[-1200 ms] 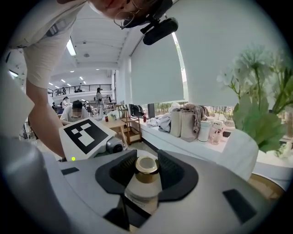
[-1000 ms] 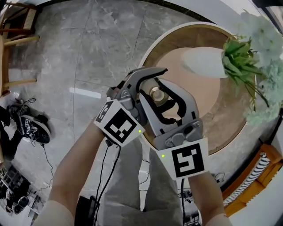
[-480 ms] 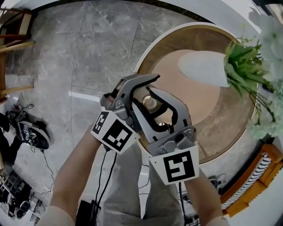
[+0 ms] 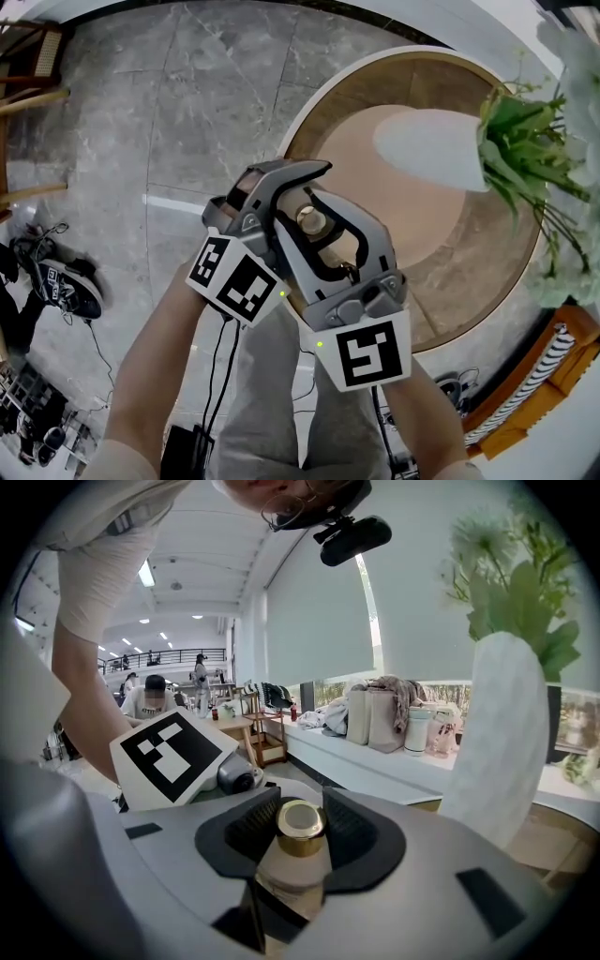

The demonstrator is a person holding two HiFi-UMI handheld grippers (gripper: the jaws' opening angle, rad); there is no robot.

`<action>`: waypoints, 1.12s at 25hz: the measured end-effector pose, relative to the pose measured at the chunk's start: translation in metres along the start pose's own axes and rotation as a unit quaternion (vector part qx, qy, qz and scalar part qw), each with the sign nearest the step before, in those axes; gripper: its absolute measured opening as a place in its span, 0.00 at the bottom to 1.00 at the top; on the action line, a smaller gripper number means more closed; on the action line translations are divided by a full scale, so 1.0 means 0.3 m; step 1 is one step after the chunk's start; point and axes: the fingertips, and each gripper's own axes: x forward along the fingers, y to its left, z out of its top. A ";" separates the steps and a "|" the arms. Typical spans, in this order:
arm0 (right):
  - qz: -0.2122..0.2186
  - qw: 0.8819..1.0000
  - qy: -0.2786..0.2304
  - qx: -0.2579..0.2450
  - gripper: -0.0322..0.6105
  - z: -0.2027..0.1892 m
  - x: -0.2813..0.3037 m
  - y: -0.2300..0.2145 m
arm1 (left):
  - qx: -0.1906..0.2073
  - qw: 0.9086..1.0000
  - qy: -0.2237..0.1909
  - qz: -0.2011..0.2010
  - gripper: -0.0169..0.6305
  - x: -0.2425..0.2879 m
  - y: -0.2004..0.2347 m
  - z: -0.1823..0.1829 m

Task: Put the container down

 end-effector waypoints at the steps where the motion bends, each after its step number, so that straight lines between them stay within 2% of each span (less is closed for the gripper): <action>1: -0.003 1.000 0.001 -0.004 0.27 0.000 0.002 0.001 | 0.000 1.000 -0.001 -0.001 0.55 0.000 0.000 -0.001; 7: -0.034 0.999 0.023 -0.035 0.27 -0.004 0.014 -0.003 | 0.012 1.000 0.009 -0.006 0.56 0.009 0.000 -0.013; 11: -0.041 0.998 0.035 -0.023 0.27 -0.002 0.018 -0.002 | 0.004 1.000 0.011 0.000 0.56 0.005 0.001 -0.013; 17: -0.043 0.999 0.020 -0.021 0.27 0.001 0.020 -0.007 | -0.033 0.999 0.003 0.015 0.56 -0.011 0.019 -0.017; 21: -0.042 0.999 0.024 0.000 0.27 0.000 0.023 -0.012 | -0.035 0.999 0.012 0.012 0.56 -0.027 0.022 -0.027; 25: -0.043 0.999 0.025 0.001 0.27 0.003 0.021 -0.014 | -0.031 0.999 0.024 0.024 0.56 -0.041 0.021 -0.018; 28: -0.041 0.999 0.018 0.003 0.29 0.010 0.016 -0.017 | -0.050 0.998 0.022 0.031 0.56 -0.065 0.027 -0.011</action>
